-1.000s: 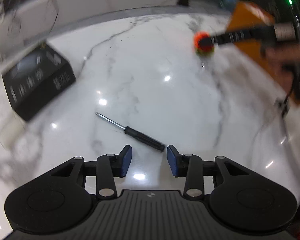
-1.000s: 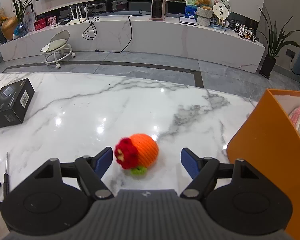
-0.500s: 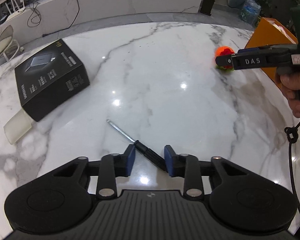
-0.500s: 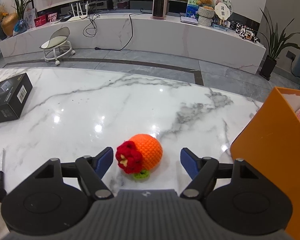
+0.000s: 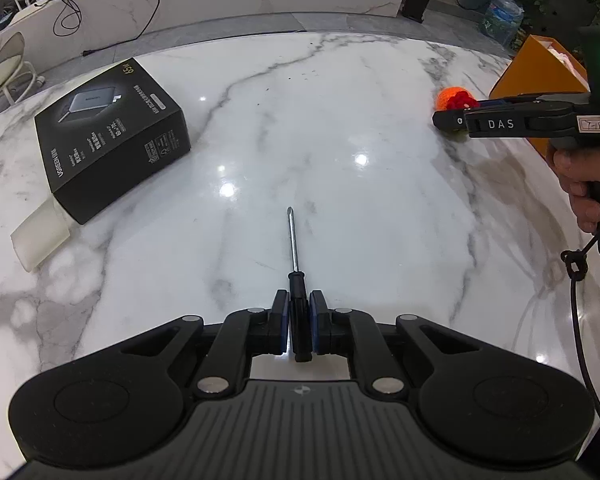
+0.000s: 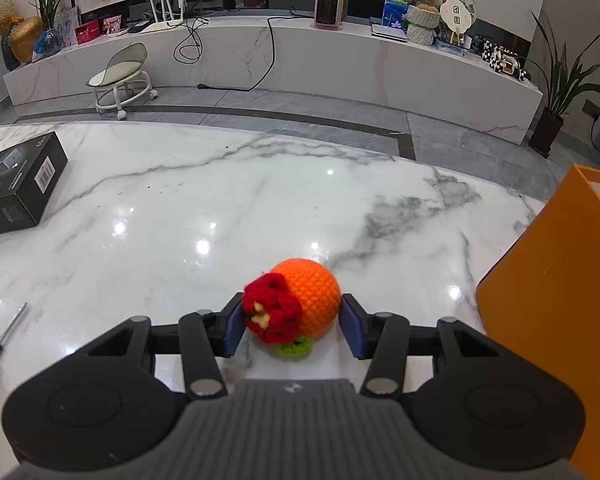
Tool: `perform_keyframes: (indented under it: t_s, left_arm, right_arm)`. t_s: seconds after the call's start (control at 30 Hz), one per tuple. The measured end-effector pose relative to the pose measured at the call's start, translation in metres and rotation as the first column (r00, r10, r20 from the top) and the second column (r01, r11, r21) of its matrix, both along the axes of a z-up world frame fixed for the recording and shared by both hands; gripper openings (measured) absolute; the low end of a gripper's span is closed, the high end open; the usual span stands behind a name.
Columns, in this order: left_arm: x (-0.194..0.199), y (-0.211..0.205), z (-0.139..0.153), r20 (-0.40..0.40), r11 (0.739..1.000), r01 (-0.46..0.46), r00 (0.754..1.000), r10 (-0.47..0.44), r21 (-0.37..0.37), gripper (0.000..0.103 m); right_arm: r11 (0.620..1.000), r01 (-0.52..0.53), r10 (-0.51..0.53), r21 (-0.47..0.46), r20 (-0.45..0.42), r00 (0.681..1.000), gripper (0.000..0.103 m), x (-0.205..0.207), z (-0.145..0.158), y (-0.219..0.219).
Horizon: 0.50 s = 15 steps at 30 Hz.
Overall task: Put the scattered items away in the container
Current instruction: 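Close the left gripper on the screwdriver while the right grips the crochet fruit, then carry the screwdriver with the left tool while the right carries the fruit to the box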
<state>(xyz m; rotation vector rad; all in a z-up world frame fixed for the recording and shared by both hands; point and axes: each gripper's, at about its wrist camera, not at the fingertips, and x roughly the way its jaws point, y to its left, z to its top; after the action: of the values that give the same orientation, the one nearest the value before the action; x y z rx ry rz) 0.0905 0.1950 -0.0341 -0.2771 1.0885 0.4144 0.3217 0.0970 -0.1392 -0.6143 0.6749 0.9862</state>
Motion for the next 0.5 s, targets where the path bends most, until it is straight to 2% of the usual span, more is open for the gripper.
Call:
perform_keyframes:
  t_s: [0.2, 0.37, 0.5]
  left_arm:
    - [0.001, 0.001, 0.004, 0.010, 1.000, 0.001, 1.000, -0.001, 0.003, 0.010]
    - [0.001, 0.002, 0.010, 0.026, 1.000, -0.006, 1.000, 0.007, -0.013, 0.010]
    - [0.001, -0.005, 0.011, 0.017, 1.000, 0.007, 1.000, -0.007, 0.006, 0.010]
  right_arm:
    - [1.000, 0.009, -0.009, -0.005, -0.027, 1.000, 0.051, 0.000, 0.004, -0.001]
    - [1.000, 0.011, -0.010, 0.019, -0.034, 0.999, 0.051, -0.005, 0.018, -0.006]
    - [0.999, 0.010, -0.009, 0.033, -0.031, 0.999, 0.051, -0.008, 0.028, -0.014]
